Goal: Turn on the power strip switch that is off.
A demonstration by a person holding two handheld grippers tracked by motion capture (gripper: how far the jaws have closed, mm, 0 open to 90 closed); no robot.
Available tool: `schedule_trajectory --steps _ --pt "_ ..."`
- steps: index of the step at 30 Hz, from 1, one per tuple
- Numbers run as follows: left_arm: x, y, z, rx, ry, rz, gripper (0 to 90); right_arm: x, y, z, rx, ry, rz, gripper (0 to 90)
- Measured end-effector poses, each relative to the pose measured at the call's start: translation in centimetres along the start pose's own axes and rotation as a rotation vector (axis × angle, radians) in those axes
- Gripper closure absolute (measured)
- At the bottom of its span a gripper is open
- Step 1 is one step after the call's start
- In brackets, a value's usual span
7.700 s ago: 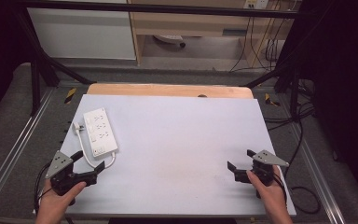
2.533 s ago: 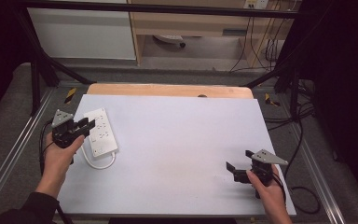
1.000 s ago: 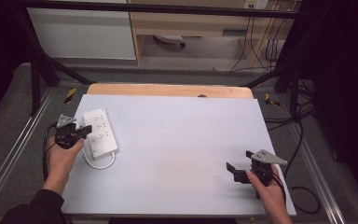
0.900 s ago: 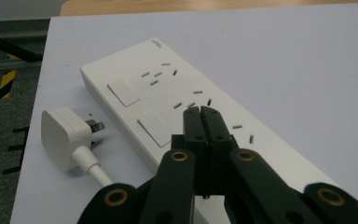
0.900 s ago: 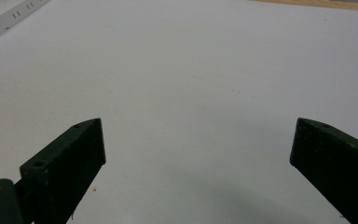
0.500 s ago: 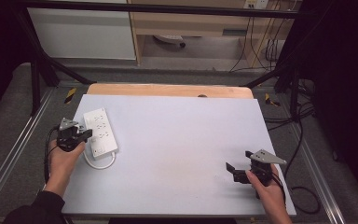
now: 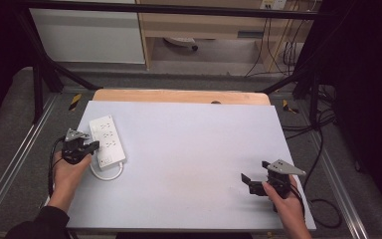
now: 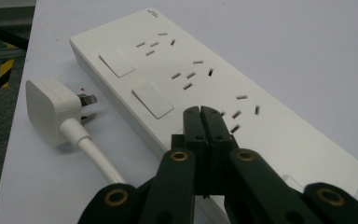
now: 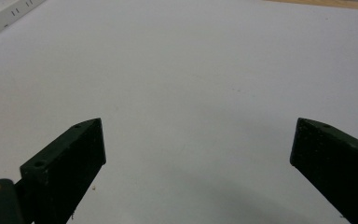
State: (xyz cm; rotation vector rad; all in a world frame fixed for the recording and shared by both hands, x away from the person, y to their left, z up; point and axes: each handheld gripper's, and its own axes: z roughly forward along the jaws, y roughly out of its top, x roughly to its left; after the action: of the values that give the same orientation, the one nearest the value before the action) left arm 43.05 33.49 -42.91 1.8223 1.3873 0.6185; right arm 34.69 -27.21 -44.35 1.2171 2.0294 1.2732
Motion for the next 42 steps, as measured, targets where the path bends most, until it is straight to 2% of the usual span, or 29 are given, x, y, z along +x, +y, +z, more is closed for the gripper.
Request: schedule_trajectory --steps 16,22,31,42 --pt "-0.35 -0.29 -0.09 0.007 -0.011 0.018 90.0 0.01 0.01 0.04 -0.001 0.000 0.001 3.8" --pt "-0.42 -0.32 -0.14 0.004 -0.010 0.012 90.0 0.02 0.01 0.05 0.000 0.001 0.000 3.8" --pt "-0.69 -0.37 -0.08 0.007 -0.009 0.031 90.0 -0.02 0.02 0.07 -0.001 0.001 -0.002 3.8" --pt "-0.74 -0.56 0.04 0.004 -0.003 0.026 90.0 0.00 0.02 0.04 -0.001 0.001 0.000 3.8"
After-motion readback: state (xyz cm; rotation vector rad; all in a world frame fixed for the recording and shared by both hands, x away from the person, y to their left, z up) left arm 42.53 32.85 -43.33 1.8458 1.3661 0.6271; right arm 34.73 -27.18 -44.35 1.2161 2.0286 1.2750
